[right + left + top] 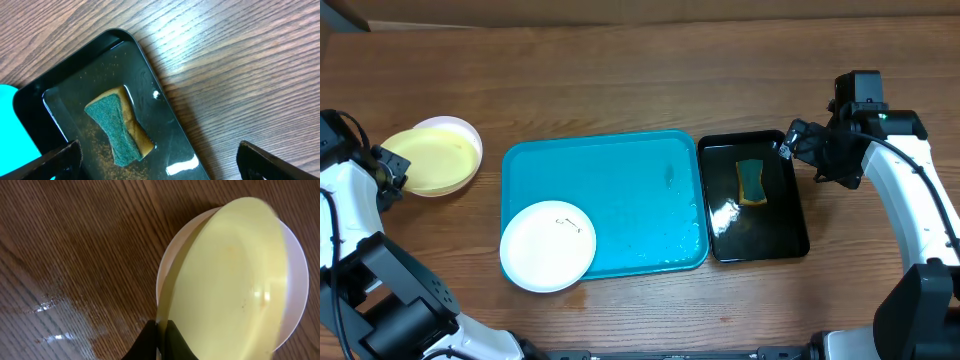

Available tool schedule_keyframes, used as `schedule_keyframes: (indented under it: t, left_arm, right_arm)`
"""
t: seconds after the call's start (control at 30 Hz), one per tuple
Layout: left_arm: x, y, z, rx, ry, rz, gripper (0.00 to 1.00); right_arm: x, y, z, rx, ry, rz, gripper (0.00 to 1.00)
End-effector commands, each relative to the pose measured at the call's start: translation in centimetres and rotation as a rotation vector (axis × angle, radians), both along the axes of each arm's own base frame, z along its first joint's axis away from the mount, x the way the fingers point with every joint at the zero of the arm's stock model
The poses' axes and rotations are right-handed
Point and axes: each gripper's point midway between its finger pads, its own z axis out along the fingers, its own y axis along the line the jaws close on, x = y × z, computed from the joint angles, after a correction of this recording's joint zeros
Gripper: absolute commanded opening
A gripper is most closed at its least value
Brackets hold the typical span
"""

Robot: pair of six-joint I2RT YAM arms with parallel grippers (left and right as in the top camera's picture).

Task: Clean dirty plates on tray and stack at the side
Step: 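Carry the yellow plate left and set it on the white plate, then move the left gripper to the white plate on the tray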

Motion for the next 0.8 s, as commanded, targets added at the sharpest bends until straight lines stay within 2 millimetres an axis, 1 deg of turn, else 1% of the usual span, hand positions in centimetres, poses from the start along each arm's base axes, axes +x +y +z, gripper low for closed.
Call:
schedule_keyframes:
  t: [0.0,0.13,0.17,0.2,0.27,0.3,0.33,0.37,0.4,0.43,0.5,0.57,0.63,0.67,0.7,0.73,0.77]
  left_arm:
    - [0.4,-0.2,0.9,0.026,-0.034,-0.001,0.07]
    - [0.7,-0.1,0.5,0.030,-0.039,-0.002,0.06]
    - [0.8,-0.1,0.4,0.031,-0.040,-0.002,0.08]
    - [0.8,0.0,0.3,0.030,-0.039,-0.002,0.11]
    - [0.8,0.0,0.3,0.031,-0.041,-0.002,0.34]
    - [0.8,0.0,0.3,0.032,-0.041,-0.002,0.48]
    - [0.9,0.0,0.3,0.032,-0.042,-0.002,0.58]
    - [0.8,0.0,0.3,0.031,-0.041,-0.003,0.66]
    - [0.9,0.0,0.3,0.030,-0.041,-0.009,0.72]
    - [1.0,-0.4,0.2,0.016,-0.044,-0.032,0.73]
    - [1.9,-2.1,0.2,-0.051,-0.080,-0.128,0.75]
    - [3.0,-4.7,0.4,-0.165,-0.150,-0.223,0.73]
    - [3.9,-8.0,0.9,-0.310,-0.226,-0.316,0.64]
    - [4.0,-9.5,1.1,-0.368,-0.242,-0.350,0.59]
    - [3.9,-11.0,1.2,-0.422,-0.246,-0.379,0.55]
    - [3.7,-12.0,1.3,-0.451,-0.237,-0.402,0.50]
    - [3.4,-13.2,1.1,-0.475,-0.211,-0.419,0.49]
  right_arm:
    - [0.6,-0.1,1.4,0.001,-0.046,-0.004,1.00]
    - [0.6,-0.1,1.4,0.001,-0.046,-0.004,1.00]
    - [0.6,-0.1,1.4,0.001,-0.046,-0.004,1.00]
    - [0.6,-0.1,1.4,0.001,-0.046,-0.004,1.00]
    - [0.6,-0.1,1.4,0.001,-0.046,-0.004,1.00]
    - [0.6,-0.1,1.4,0.001,-0.046,-0.004,1.00]
    - [0.6,-0.1,1.4,0.001,-0.046,-0.004,1.00]
    - [0.6,-0.1,1.4,0.001,-0.046,-0.004,1.00]
    - [0.6,-0.1,1.4,0.001,-0.046,-0.004,1.00]
    - [0.6,-0.1,1.4,0.001,-0.046,-0.004,1.00]
    - [0.6,-0.1,1.4,0.001,-0.046,-0.004,1.00]
    - [0.6,-0.1,1.4,0.001,-0.046,-0.004,1.00]
    - [0.6,-0.1,1.4,0.001,-0.046,-0.004,1.00]
    - [0.6,-0.1,1.4,0.001,-0.046,-0.004,1.00]
    - [0.6,-0.1,1.4,0.001,-0.046,-0.004,1.00]
    - [0.6,-0.1,1.4,0.001,-0.046,-0.004,1.00]
    - [0.6,-0.1,1.4,0.001,-0.046,-0.004,1.00]
